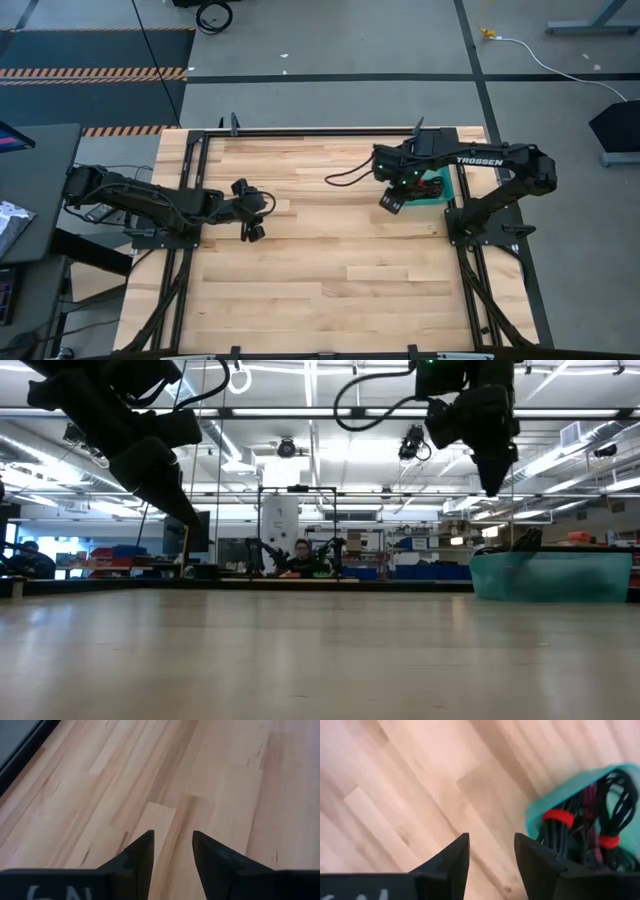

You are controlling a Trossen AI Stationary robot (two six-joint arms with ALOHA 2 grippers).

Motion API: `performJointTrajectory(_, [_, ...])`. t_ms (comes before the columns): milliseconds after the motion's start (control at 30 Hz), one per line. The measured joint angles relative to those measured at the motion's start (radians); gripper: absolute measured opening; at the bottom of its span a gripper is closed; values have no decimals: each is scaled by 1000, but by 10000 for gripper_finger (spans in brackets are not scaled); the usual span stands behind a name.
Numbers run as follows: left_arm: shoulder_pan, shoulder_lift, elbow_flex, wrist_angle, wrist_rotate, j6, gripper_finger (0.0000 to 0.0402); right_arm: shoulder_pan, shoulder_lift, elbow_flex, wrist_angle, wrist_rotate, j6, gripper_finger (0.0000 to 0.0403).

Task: Pick and place USB-C Cables
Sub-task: Put the black charger cable into the bin, then move the bin from the top right to the center of the table

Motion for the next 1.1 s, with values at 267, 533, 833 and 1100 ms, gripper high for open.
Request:
performJointTrajectory(267, [0, 0, 0, -67, 0, -48, 141, 16, 0, -61, -2, -10, 65, 161])
performJointTrajectory(533, [0, 0, 0, -67, 0, -56, 142, -12, 0, -193, 20, 28, 50, 160])
performJointTrajectory(833, [0, 0, 0, -66, 0, -56, 142, -112, -1, -256, -140, 349, 156, 160])
performJointTrajectory(1100, [0, 0, 0, -66, 1, -56, 141, -121, -60, -256, -192, 327, 163, 160])
